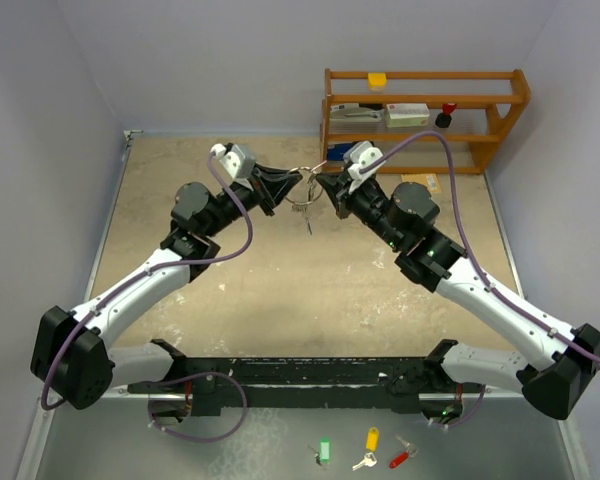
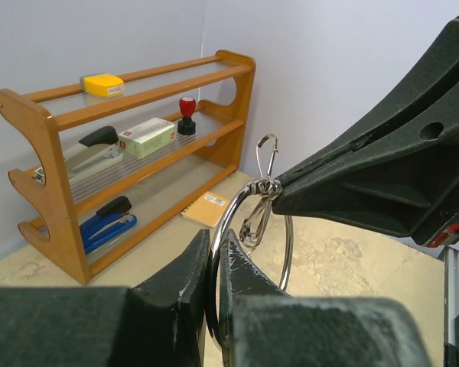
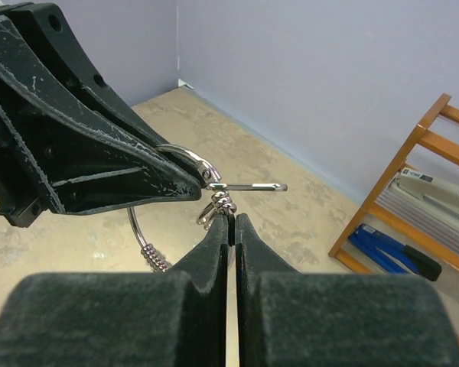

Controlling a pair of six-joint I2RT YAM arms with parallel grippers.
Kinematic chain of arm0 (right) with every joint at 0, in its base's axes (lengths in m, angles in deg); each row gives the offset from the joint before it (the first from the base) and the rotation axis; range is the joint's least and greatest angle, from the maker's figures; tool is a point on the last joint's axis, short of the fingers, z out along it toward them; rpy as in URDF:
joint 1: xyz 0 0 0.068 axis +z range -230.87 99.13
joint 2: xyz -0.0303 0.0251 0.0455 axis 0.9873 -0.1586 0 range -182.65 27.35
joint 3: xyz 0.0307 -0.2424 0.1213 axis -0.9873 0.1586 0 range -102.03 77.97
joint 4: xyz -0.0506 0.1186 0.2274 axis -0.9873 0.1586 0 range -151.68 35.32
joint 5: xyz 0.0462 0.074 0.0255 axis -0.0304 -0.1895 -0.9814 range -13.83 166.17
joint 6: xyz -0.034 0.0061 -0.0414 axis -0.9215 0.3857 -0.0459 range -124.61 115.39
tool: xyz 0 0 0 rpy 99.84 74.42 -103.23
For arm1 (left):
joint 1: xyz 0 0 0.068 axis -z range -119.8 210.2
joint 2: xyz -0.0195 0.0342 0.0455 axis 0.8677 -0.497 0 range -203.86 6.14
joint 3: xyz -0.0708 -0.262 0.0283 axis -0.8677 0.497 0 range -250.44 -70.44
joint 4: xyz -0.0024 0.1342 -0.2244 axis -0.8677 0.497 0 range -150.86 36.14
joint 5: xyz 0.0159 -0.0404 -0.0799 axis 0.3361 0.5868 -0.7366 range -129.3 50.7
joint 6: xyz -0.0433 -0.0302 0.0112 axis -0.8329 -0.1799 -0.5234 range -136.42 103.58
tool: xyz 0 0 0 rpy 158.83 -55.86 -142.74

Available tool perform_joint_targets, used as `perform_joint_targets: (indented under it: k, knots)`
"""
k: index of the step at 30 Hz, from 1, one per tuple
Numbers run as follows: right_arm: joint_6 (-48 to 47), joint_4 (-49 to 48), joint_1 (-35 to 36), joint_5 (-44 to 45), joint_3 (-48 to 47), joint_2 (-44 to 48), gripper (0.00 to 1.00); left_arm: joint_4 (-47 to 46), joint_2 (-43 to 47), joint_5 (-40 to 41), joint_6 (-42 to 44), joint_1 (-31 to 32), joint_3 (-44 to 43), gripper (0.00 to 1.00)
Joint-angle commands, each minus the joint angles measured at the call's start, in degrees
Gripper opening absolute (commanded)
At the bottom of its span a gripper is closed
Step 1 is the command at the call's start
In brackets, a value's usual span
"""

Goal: Remove the keys from the keyring

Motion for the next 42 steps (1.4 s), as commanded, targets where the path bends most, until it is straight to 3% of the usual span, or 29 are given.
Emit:
perform_joint_targets:
  k: [1,5,10,15,24,29,42]
  knots:
    - [0.08,-5.36,0.54,-1.51,-2.37,0.42,0.0,-0.44,0.98,-1.47,-0.31,0.84,-1.83,0.0]
    - [-0.5,-6.1,0.61,-0.41,-1.5,0.61,0.0,1.33,4.8,1.85,0.25,0.84,-1.37,0.0]
    - [-1.5,-7.36,0.62,1.0,0.12,1.12,0.37,4.34,8.53,6.1,-0.96,0.84,-3.19,0.0]
    - [-1.98,-10.08,0.6,0.22,3.96,3.28,0.47,2.94,10.4,10.43,-5.06,0.84,-2.97,0.0]
    - [2.23,-16.99,0.62,-3.44,15.22,4.77,0.45,-1.93,8.93,12.77,-10.96,0.83,-2.34,0.0]
    - [4.29,-24.08,0.62,-6.13,20.26,3.07,0.25,-3.32,7.78,11.83,-12.97,0.84,-2.94,0.0]
    - [4.19,-29.39,0.63,-8.33,17.98,-1.78,0.29,-5.81,6.87,11.27,-15.18,0.84,-2.56,0.0]
